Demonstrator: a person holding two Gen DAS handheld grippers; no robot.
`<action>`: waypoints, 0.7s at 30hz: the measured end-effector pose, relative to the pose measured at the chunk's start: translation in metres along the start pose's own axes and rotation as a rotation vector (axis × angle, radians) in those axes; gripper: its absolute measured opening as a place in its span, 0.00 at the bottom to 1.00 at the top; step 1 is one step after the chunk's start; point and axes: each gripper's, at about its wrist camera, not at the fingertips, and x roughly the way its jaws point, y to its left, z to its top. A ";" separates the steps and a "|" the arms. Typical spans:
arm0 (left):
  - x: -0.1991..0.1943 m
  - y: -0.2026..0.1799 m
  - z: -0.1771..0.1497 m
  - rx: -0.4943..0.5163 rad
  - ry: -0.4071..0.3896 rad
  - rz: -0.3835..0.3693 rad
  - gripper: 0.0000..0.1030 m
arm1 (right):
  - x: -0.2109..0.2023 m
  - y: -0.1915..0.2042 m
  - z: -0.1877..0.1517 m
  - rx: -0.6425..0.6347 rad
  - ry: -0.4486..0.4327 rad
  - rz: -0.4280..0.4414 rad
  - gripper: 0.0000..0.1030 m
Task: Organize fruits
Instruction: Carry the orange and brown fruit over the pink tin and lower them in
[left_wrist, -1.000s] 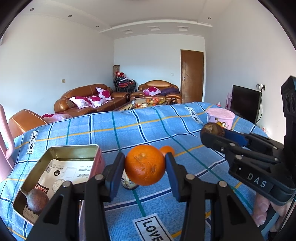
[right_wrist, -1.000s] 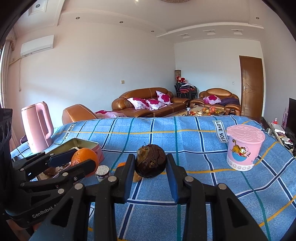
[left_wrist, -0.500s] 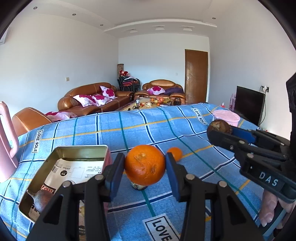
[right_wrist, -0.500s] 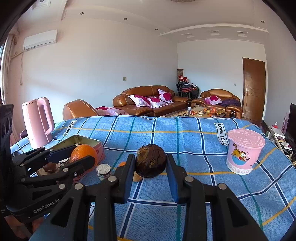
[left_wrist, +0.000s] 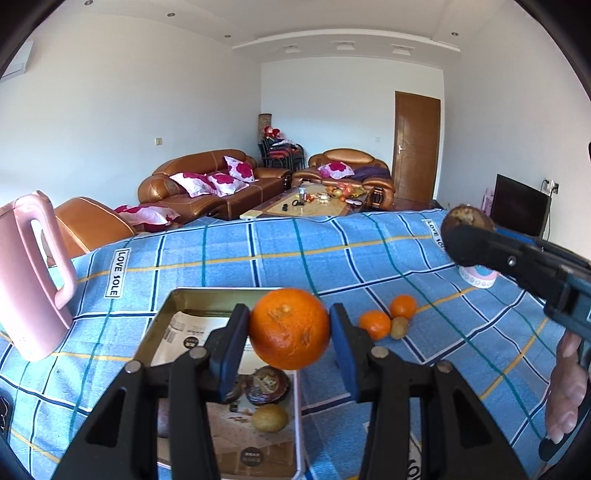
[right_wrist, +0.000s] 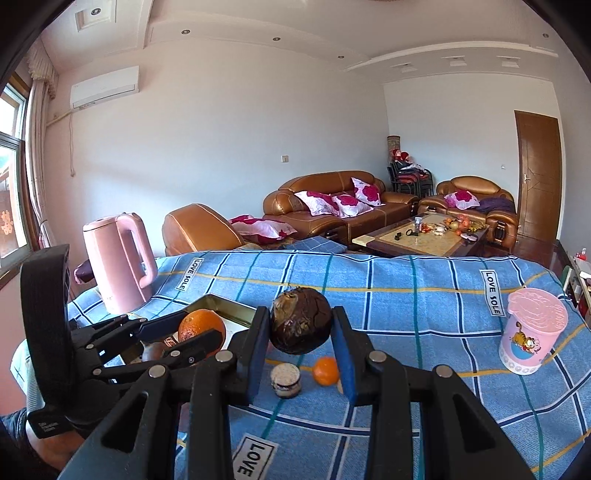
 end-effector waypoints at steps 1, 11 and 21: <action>0.000 0.005 0.000 0.003 0.004 0.010 0.45 | 0.002 0.002 0.002 0.000 0.001 0.010 0.35; 0.022 0.055 -0.002 0.016 0.069 0.107 0.45 | 0.049 0.041 0.006 -0.057 0.062 0.069 0.35; 0.046 0.079 -0.016 -0.032 0.137 0.108 0.45 | 0.100 0.057 -0.018 -0.085 0.174 0.103 0.35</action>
